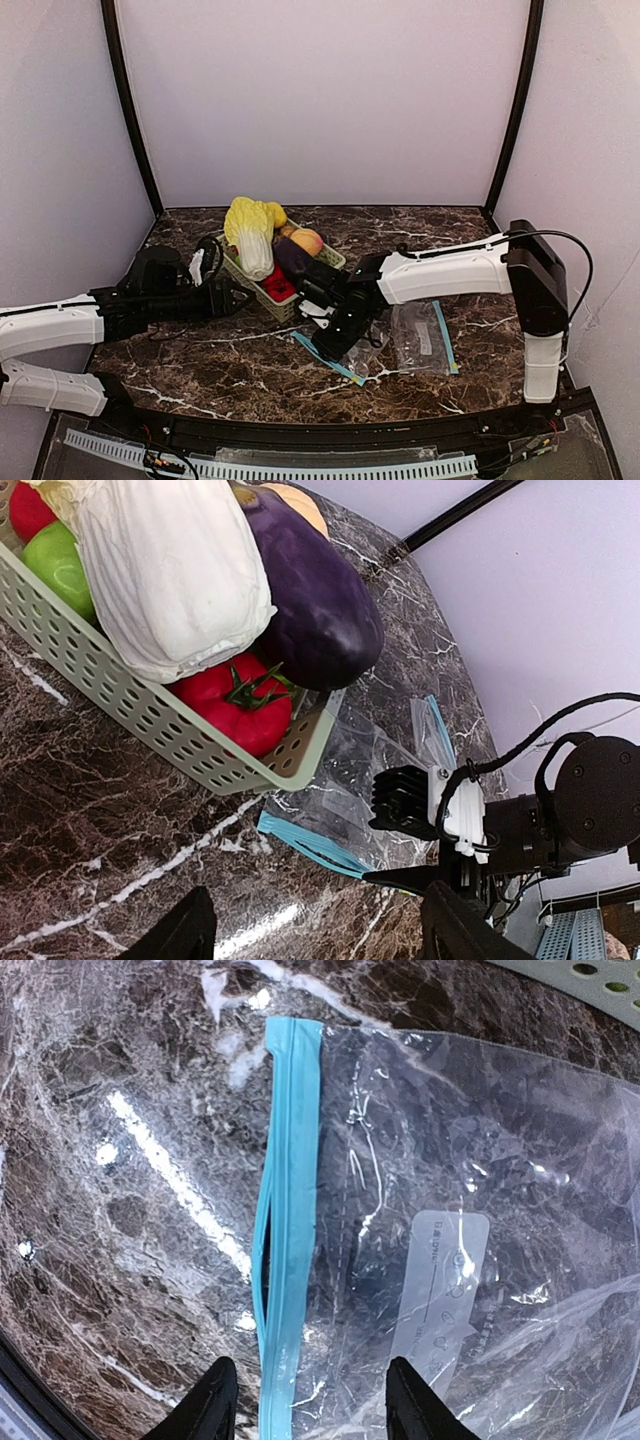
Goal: Place the food in the zip-top bag and seal the zipper
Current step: Pick up the zipper food storage bag from the center of the board, then adjust the zipper food storage bag.
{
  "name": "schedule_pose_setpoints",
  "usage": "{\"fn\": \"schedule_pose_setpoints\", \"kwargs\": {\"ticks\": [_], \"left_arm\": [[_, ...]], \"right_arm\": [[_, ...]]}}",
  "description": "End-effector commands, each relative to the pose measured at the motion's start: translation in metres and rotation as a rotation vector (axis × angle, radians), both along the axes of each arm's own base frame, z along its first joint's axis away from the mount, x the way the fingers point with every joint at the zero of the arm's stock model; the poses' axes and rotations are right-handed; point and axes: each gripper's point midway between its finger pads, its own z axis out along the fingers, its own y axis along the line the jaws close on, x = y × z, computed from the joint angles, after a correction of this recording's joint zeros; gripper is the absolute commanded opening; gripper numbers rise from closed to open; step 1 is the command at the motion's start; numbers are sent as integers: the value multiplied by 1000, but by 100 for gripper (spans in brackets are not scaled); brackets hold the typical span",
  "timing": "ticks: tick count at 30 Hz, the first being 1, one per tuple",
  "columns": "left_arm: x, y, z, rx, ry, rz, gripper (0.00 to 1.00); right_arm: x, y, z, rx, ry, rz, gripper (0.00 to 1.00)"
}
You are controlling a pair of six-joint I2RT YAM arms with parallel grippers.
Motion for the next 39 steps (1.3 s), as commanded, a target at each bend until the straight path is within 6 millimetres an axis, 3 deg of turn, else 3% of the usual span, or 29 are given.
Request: {"fn": "schedule_pose_setpoints", "kwargs": {"ticks": [1,9,13,16,18,23,29,36,39], "left_arm": [[-2,1,-3,17,15,2,71],[-2,0,-5,23,22,-5,71],[-3,2,-5,25,21,0,71],[-4,2,-4,24,18,-5,71],[-5,1,-3,22,13,-13,71],[-9,-10,5,20,-10,-43,71],[-21,-44,22,47,-91,-148,79],[-20,-70,52,-4,-171,-170,93],[-13,-75,54,24,-192,-157,98]], "right_arm": [[-1,12,0,21,-28,16,50],[3,2,-20,-75,-71,-23,47],[4,3,-17,-69,-78,-39,25],[2,7,-6,-35,-67,-47,14],[-1,9,4,-1,-54,-54,0],[-7,20,44,131,-34,-71,0],[-19,32,93,302,35,-61,0],[-18,34,112,353,28,-71,0],[-19,35,117,370,28,-69,0]]}}
